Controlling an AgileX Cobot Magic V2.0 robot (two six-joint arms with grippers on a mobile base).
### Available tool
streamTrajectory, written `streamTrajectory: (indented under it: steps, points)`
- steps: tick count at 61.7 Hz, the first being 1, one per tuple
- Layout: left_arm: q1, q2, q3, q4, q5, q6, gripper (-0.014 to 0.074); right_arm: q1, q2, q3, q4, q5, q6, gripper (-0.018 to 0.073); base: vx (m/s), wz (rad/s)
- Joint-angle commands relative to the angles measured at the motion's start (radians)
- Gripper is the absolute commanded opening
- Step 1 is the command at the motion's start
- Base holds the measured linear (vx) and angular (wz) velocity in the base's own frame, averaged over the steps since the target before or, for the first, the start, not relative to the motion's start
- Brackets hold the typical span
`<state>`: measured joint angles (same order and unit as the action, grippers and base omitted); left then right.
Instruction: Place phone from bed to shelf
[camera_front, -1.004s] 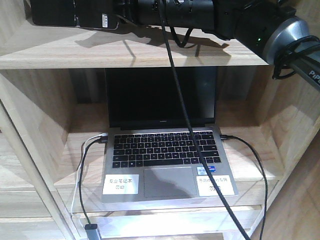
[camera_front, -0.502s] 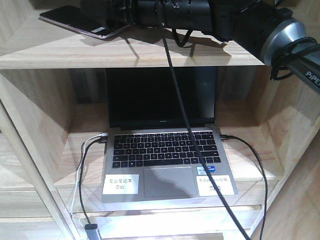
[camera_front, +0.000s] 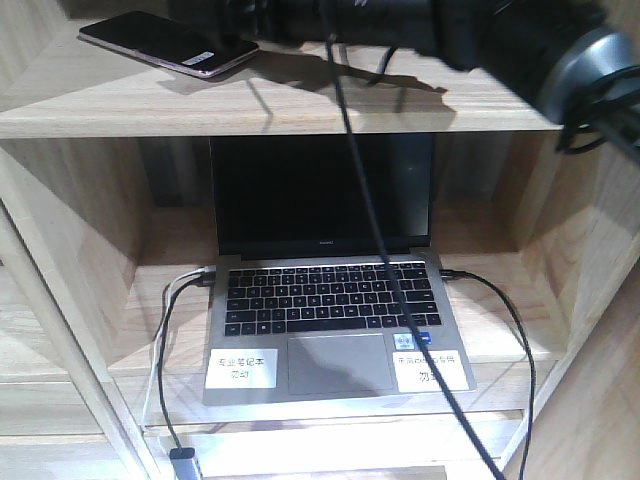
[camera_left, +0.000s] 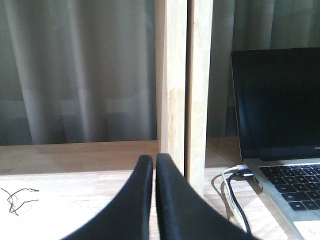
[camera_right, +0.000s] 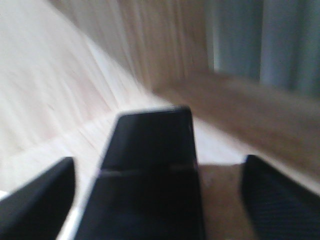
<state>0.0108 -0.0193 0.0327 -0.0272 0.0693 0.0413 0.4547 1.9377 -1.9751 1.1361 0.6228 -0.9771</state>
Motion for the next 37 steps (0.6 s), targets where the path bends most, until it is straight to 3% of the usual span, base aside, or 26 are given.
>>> streamTrajectory:
  steps: [1,8,15,29,37]
  points:
    - [0.002,-0.006,-0.025,-0.01,-0.076,-0.009,0.0001,-0.001,-0.084,-0.031,0.022,-0.023,0.002,0.0437,0.0,0.0]
    - [0.002,-0.006,-0.025,-0.01,-0.076,-0.009,0.0001,-0.001,-0.111,-0.031,0.022,-0.017,0.004,0.0246,0.0,0.0]
    - [0.002,-0.006,-0.025,-0.01,-0.076,-0.009,0.0001,-0.003,-0.142,-0.03,0.019,0.001,0.003,-0.0019,0.0,0.0]
    - [0.002,-0.006,-0.025,-0.01,-0.076,-0.009,0.0001,-0.003,-0.209,0.005,0.018,0.002,0.003,-0.0006,0.0,0.0]
    - [0.002,-0.006,-0.025,-0.01,-0.076,-0.009,0.0001,-0.003,-0.286,0.111,0.006,-0.025,0.002,-0.0005,0.0,0.0]
